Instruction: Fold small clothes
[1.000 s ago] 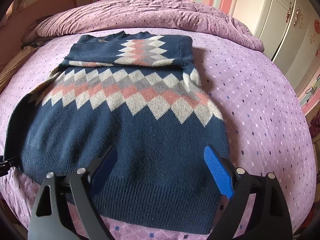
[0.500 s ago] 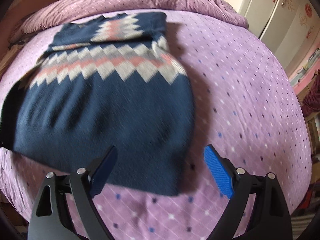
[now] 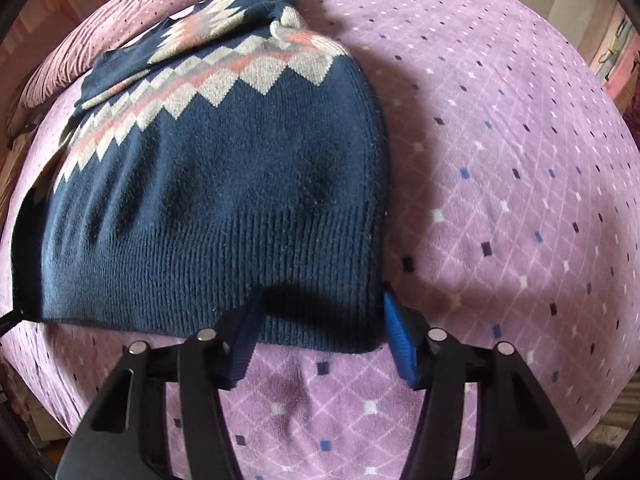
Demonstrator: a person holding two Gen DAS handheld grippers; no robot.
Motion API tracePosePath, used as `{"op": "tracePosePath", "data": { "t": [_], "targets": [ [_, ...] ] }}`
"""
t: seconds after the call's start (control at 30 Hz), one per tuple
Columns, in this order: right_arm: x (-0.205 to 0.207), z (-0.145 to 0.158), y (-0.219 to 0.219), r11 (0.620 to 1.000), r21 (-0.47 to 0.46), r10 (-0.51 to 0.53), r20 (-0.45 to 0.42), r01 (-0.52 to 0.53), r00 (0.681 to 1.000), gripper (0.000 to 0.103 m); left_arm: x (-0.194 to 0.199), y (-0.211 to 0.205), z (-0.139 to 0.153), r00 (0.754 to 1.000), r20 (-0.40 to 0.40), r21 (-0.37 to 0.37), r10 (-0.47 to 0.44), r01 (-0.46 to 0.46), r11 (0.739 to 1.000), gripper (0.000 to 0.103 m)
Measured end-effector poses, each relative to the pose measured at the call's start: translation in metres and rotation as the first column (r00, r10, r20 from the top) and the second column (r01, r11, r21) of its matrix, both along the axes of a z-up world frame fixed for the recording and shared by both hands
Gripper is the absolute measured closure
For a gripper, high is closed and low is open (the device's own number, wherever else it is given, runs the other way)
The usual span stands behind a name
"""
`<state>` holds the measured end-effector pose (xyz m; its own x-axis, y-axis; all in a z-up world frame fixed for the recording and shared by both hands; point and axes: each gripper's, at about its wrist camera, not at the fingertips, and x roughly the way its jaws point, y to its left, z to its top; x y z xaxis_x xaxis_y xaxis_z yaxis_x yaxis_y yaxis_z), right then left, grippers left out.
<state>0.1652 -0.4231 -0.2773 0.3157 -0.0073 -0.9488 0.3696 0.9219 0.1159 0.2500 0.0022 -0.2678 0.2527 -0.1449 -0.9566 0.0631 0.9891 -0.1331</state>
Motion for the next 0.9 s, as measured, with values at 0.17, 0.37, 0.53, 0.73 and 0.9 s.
{"op": "tracePosePath", "data": {
  "t": [0.17, 0.37, 0.53, 0.73, 0.9],
  "targets": [
    [0.001, -0.001, -0.002, 1.0, 0.025, -0.018, 0.0, 0.018, 1.0, 0.09, 0.0, 0.0, 0.0, 1.0, 0.0, -0.001, 0.0, 0.0, 1.0, 0.094],
    [0.003, 0.007, 0.0, 1.0, -0.005, 0.018, 0.003, -0.018, 1.0, 0.095, 0.001, 0.001, 0.002, 1.0, 0.002, 0.003, 0.001, -0.001, 1.0, 0.095],
    [0.008, 0.03, -0.001, 0.998, -0.031, 0.054, 0.029, -0.053, 0.998, 0.095, 0.008, 0.007, 0.01, 1.0, 0.022, 0.006, 0.005, -0.006, 1.0, 0.095],
    [0.025, 0.062, -0.003, 0.996, -0.044, 0.079, 0.096, -0.075, 0.992, 0.095, 0.026, 0.005, 0.021, 0.999, 0.049, -0.026, -0.003, 0.004, 1.0, 0.095],
    [0.042, 0.07, 0.002, 0.995, -0.048, 0.095, 0.119, -0.089, 0.988, 0.095, 0.032, 0.002, 0.022, 1.0, 0.021, -0.092, -0.013, 0.015, 0.996, 0.096]
  ]
}}
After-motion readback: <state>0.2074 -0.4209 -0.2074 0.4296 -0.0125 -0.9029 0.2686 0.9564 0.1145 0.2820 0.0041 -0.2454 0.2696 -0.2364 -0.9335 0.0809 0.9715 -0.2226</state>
